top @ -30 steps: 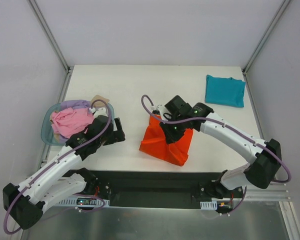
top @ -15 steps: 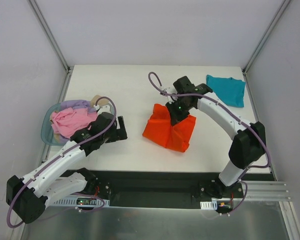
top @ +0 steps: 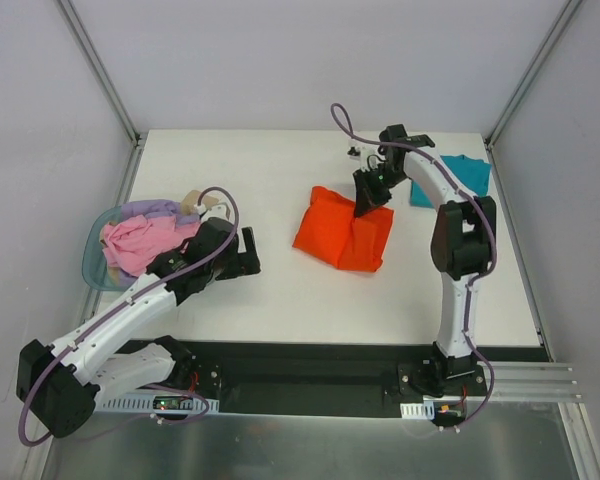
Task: Fold and stack the t-shirts
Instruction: Fold the long partially folded tshirt into a neat square
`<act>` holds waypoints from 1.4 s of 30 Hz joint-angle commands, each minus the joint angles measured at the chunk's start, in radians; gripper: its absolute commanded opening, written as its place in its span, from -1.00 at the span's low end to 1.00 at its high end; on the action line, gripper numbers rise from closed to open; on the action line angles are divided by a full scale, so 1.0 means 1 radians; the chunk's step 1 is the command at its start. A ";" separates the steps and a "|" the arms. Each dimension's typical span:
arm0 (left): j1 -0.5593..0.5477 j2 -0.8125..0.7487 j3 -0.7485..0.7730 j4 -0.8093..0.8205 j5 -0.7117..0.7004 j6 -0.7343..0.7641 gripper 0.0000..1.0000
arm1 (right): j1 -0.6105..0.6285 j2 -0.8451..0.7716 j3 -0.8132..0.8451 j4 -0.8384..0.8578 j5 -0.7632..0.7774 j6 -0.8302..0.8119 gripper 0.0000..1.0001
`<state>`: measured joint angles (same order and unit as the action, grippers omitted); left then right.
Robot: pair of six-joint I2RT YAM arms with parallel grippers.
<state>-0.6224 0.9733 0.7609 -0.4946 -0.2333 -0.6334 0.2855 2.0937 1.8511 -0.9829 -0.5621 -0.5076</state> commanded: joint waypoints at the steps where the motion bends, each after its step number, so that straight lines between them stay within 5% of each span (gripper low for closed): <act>1: -0.007 0.050 0.061 0.051 0.055 0.049 0.98 | -0.054 0.146 0.172 -0.056 -0.010 -0.095 -0.64; 5: -0.007 0.119 0.100 0.083 0.110 0.063 0.98 | -0.054 0.192 0.313 -0.071 0.047 -0.106 0.13; 8: -0.005 0.189 0.147 0.113 0.153 0.072 0.99 | -0.055 0.123 0.323 -0.053 0.096 -0.092 0.45; 11: -0.007 0.272 0.199 0.181 0.213 0.093 0.99 | -0.055 0.004 0.271 -0.001 0.166 -0.008 0.57; 15: -0.007 0.425 0.331 0.264 0.305 0.116 0.98 | -0.055 -0.197 0.020 0.169 0.249 0.193 0.73; 19: 0.001 0.661 0.495 0.301 0.421 0.113 0.99 | -0.055 -0.403 -0.414 0.421 0.081 0.385 0.93; 29: 0.006 1.038 0.727 0.383 0.675 0.054 0.99 | -0.068 -0.581 -0.671 0.541 0.209 0.543 0.93; 35: 0.003 1.018 0.563 0.461 0.700 0.018 0.99 | -0.071 -0.632 -0.777 0.543 0.217 0.555 0.94; 42: -0.069 0.739 0.145 0.516 0.693 0.012 0.99 | -0.066 -0.875 -0.955 0.552 0.156 0.546 0.94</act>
<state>-0.6331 1.8694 1.1118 0.0467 0.4465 -0.6094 0.2192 1.3758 0.9516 -0.4496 -0.3607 0.0261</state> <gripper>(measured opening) 0.993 0.968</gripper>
